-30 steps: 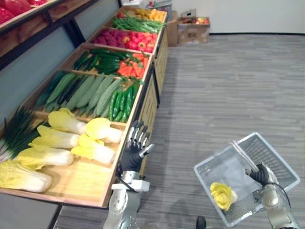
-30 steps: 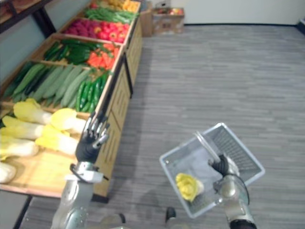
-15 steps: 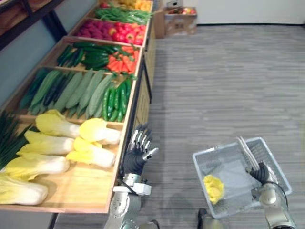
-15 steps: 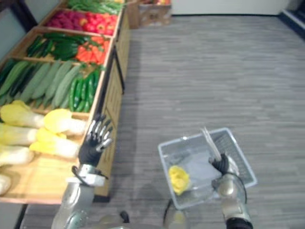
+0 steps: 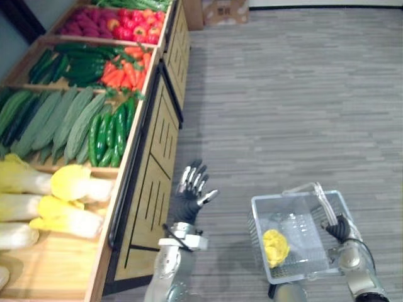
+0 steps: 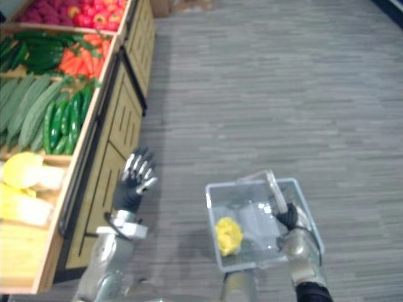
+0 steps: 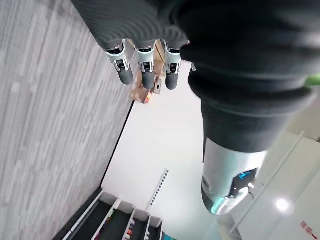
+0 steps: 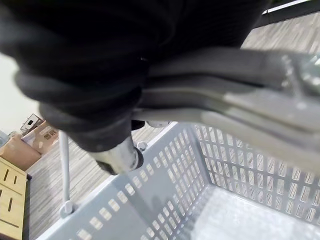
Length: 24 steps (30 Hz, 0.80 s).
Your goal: Pick vegetable in the basket
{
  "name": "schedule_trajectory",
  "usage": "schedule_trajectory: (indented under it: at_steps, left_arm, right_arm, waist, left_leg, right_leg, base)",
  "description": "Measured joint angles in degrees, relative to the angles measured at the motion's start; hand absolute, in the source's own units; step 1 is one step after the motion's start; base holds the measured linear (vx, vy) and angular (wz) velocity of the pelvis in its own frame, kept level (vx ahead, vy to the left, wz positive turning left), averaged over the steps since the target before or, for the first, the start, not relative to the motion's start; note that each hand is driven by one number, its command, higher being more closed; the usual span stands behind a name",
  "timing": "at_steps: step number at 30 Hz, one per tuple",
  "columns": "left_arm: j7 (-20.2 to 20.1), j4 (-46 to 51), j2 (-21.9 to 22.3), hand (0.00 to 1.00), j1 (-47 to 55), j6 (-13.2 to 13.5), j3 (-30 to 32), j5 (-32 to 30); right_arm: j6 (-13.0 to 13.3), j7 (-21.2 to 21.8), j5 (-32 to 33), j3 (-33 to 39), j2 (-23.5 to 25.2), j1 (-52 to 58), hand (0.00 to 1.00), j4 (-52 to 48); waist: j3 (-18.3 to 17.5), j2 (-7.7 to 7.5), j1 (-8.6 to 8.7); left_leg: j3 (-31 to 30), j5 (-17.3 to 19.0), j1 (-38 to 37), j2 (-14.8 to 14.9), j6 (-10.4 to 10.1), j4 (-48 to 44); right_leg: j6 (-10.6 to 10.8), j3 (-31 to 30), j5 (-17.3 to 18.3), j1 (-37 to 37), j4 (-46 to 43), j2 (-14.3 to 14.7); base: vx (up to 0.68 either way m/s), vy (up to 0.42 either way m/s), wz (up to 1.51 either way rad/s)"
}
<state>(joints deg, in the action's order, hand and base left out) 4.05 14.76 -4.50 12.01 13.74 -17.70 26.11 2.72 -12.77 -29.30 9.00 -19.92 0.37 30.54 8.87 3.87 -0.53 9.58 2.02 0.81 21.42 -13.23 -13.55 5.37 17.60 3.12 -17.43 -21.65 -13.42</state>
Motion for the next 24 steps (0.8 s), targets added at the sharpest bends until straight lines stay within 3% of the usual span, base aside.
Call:
schedule_trajectory:
  at_steps: [1,2,3,4,5,6,7,9,11,13,16,17,18,20,21,24]
  left_arm:
    - [0.0,0.0,-0.3,0.0,-0.2,0.0,0.0,0.0]
    - [0.0,-0.1,-0.3,0.0,-0.5,0.1,0.1,0.1]
    - [0.0,-0.2,-0.3,0.0,-0.7,0.1,0.1,0.1]
    - [0.0,-0.6,-0.4,0.0,-0.5,0.1,0.1,0.1]
    - [0.0,-1.4,-0.5,0.0,0.0,0.1,0.2,0.1]
    - [0.0,-1.6,-0.5,0.0,0.3,0.1,0.1,0.1]
    - [-0.1,-1.5,-0.3,0.0,1.0,0.1,-0.2,0.1]
    - [-0.2,-1.5,-0.3,0.0,1.9,0.1,-0.3,0.1]
    - [-0.2,-1.5,-0.7,0.0,2.9,0.0,-0.3,0.1]
    - [-0.1,-1.6,-0.9,0.0,3.8,0.0,-0.1,0.1]
    - [-0.1,-1.5,-2.2,0.0,4.0,0.0,0.4,0.1]
    - [0.0,-1.4,-2.2,0.0,4.1,0.0,0.6,0.0]
    - [0.0,-1.7,-2.2,0.0,4.2,0.1,0.8,0.0]
    - [0.3,-1.8,-2.8,0.0,3.6,0.0,1.8,-0.1]
    - [0.6,-1.9,-3.0,0.0,2.6,0.1,3.1,-0.1]
    - [0.7,-1.7,-3.3,0.0,2.4,0.1,4.1,-0.1]
  right_arm:
    - [0.1,-0.6,0.0,0.0,-0.1,0.5,1.0,-0.5]
    - [0.4,-1.0,0.0,0.1,-0.6,1.2,1.0,-0.7]
    - [0.4,-1.1,0.1,0.2,-0.8,1.5,1.0,-0.7]
    - [0.4,-1.1,0.2,0.3,-1.0,2.2,1.0,-0.7]
    - [0.4,-1.2,0.2,0.5,-1.0,2.6,1.0,-0.7]
    - [0.4,-1.3,0.3,0.7,-1.1,2.5,1.0,-0.7]
    - [0.4,-1.8,0.4,1.1,-1.4,2.2,1.0,-0.8]
    - [0.3,-2.0,0.5,1.5,-1.4,2.4,1.0,-0.8]
    - [0.2,-2.6,0.5,2.0,-1.7,2.4,1.0,-0.8]
    - [0.1,-3.0,0.5,2.2,-1.8,2.6,1.0,-0.8]
    - [0.1,-3.0,0.5,2.3,-1.7,2.8,1.0,-0.8]
    - [0.1,-3.0,0.5,2.4,-1.8,3.1,1.0,-0.9]
    - [0.1,-3.0,0.5,2.5,-2.0,3.6,1.0,-0.8]
    - [0.4,-3.0,0.5,1.8,-0.9,3.9,1.0,-0.9]
    - [0.5,-3.0,0.5,1.6,-0.9,3.2,1.0,-1.0]
    - [0.5,-3.0,0.5,0.6,-0.5,1.6,1.0,-1.0]
  waist:
    - [0.3,-0.44,0.83]
    - [0.5,-0.71,1.03]
    - [0.5,-0.78,1.04]
    - [0.7,-1.01,1.03]
    - [1.1,-1.74,0.45]
    - [1.1,-1.64,0.2]
    - [1.1,-1.27,0.16]
    - [1.1,-1.19,0.03]
    - [1.1,-1.19,-0.82]
    - [1.1,-1.21,-1.32]
    - [0.8,-0.73,-1.59]
    - [0.4,0.16,-1.8]
    - [-0.3,1.64,-2.26]
    - [-0.2,-0.24,-2.19]
    - [0.6,-1.46,-3.04]
    - [0.9,-2.3,-4.33]
  left_leg:
    - [-2.1,-2.4,1.9,-0.1,2.3,-4.8]
    - [-4.1,-5.4,4.8,0.0,5.9,-10.6]
    - [-4.7,-7.5,6.2,0.1,7.6,-12.8]
    - [-5.6,-13.2,7.9,0.3,10.7,-16.0]
    - [-5.9,-18.0,9.1,0.5,11.1,-17.9]
    - [-5.9,-16.9,9.6,0.4,10.3,-19.7]
    - [-5.4,-12.0,11.1,-0.5,9.1,-24.3]
    - [-4.4,-6.0,13.2,-2.9,9.3,-29.1]
    - [-2.9,1.5,16.0,-7.5,9.7,-30.6]
    - [-2.2,5.5,17.6,-11.5,9.4,-27.3]
    - [-2.5,5.0,17.6,-16.0,9.4,-9.7]
    - [-2.6,1.2,16.7,-16.4,9.1,-1.5]
    - [-2.7,-4.6,15.3,-16.2,10.9,4.6]
    - [-2.2,-4.6,14.2,-18.7,11.6,6.1]
    - [-1.9,-2.8,14.8,-19.7,13.5,3.0]
    - [-0.5,0.7,14.5,-20.2,14.4,-0.9]
  right_leg:
    - [-0.4,1.3,2.4,1.7,-1.1,-0.5]
    - [-0.8,2.4,4.7,3.3,-1.6,-0.8]
    - [-1.0,2.8,5.4,3.9,-1.7,-0.8]
    - [-1.7,3.5,6.2,5.3,-1.3,-0.6]
    - [-2.5,3.8,6.7,7.3,0.2,-0.2]
    - [-3.1,3.5,7.0,8.0,1.1,-0.3]
    - [-3.8,3.6,7.5,9.1,1.8,0.1]
    - [-5.6,3.7,8.6,10.7,3.2,1.3]
    - [-5.9,3.7,8.8,12.1,4.9,2.7]
    - [-5.9,3.7,8.8,13.5,6.5,2.9]
    - [-4.1,4.2,7.7,15.2,9.2,2.8]
    - [-2.9,4.3,7.4,15.6,10.2,3.5]
    - [-1.2,4.1,7.8,16.5,10.8,4.3]
    - [0.1,4.0,7.1,18.2,13.6,2.7]
    - [1.9,4.3,6.0,20.3,16.5,2.0]
    - [3.5,3.8,5.0,22.6,18.0,1.0]
  base:
    - [0.19,-0.355,0.27]
    - [0.18,-0.345,0.26]
    - [0.17,-0.32,0.22]
    - [0.15,-0.296,0.16]
    - [0.15,-0.28,0.1]
    - [0.13,-0.218,-0.04]
    - [0.1,-0.165,-0.07]
    - [0.08,-0.13,-0.06]
    - [0.02,-0.022,-0.11]
    - [0.08,0.078,-0.05]
    - [0.15,0.145,-0.01]
    - [0.23,0.201,-0.08]
    - [0.26,0.187,0.05]
    - [0.3,0.168,0.17]
    - [0.28,0.119,0.11]
    - [0.15,0.059,-0.1]
